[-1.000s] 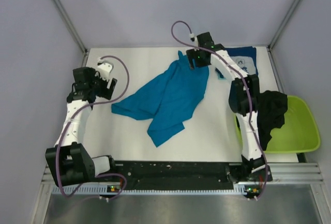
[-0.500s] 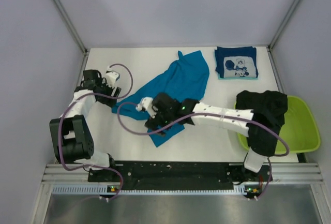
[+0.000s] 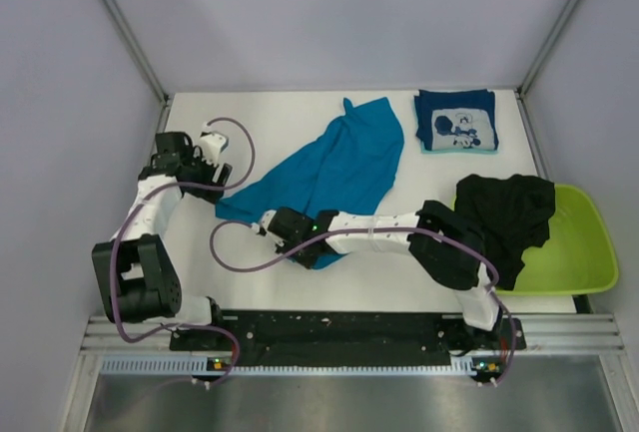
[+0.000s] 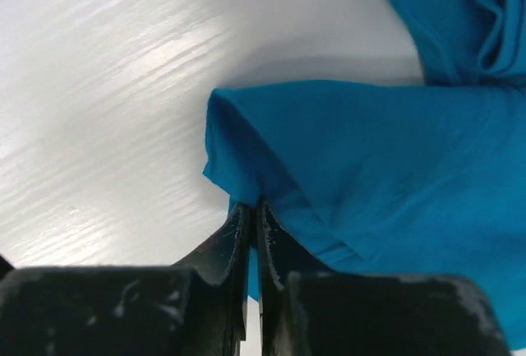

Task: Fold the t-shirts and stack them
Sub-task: Flatten out the tshirt

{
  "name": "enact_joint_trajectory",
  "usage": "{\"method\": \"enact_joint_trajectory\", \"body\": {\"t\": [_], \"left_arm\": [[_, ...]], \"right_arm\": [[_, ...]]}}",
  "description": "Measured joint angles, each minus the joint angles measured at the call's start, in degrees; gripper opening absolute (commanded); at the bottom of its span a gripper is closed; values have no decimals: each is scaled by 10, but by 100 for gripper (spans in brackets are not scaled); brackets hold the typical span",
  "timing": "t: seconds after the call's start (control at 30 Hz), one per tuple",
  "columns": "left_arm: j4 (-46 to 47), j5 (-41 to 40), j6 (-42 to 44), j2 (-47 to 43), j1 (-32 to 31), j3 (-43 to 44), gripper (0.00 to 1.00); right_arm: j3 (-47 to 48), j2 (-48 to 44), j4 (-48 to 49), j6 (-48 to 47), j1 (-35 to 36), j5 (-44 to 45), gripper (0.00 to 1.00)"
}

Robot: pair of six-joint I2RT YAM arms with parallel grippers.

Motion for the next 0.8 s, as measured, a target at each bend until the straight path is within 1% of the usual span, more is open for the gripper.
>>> {"method": "enact_joint_trajectory", "body": {"t": [0.07,0.13,0.2,0.27,0.33,0.43,0.5,0.57,0.63,0.67,0.7,0.77,0.8], "left_arm": [[-4,7,0,-14,-2,0,80],[-10,15,0,-26,-5,1,80],[-12,26,0,-35,-12,3,80],[-14,39,3,-43,-24,3,80],[-16,49,8,-49,-37,3,81],[-16,59,22,-50,-55,3,85],[-19,60,34,-50,-64,3,85],[-20,56,42,-49,-77,3,85],[-19,48,45,-44,-104,3,84],[-20,41,44,-41,-126,3,82],[-19,37,42,-38,-153,3,78],[-11,39,29,-32,-207,3,66],[-9,42,16,-25,-235,6,64]], "right_arm": [[-6,-4,2,9,0,20,0],[-31,-26,-1,14,-3,46,0],[-62,-64,-19,19,-14,60,0],[-92,-131,-40,26,-43,63,0],[-105,-219,-49,33,-96,61,0],[-104,-367,-36,44,-212,50,0],[-104,-442,-31,48,-285,43,0],[-104,-508,-31,50,-354,32,0],[-104,-542,-34,52,-401,17,0],[-104,-551,-35,53,-415,11,0],[-104,-553,-36,53,-425,6,0],[-109,-548,-35,54,-432,-5,0],[-116,-540,-34,54,-433,-17,0]]}}
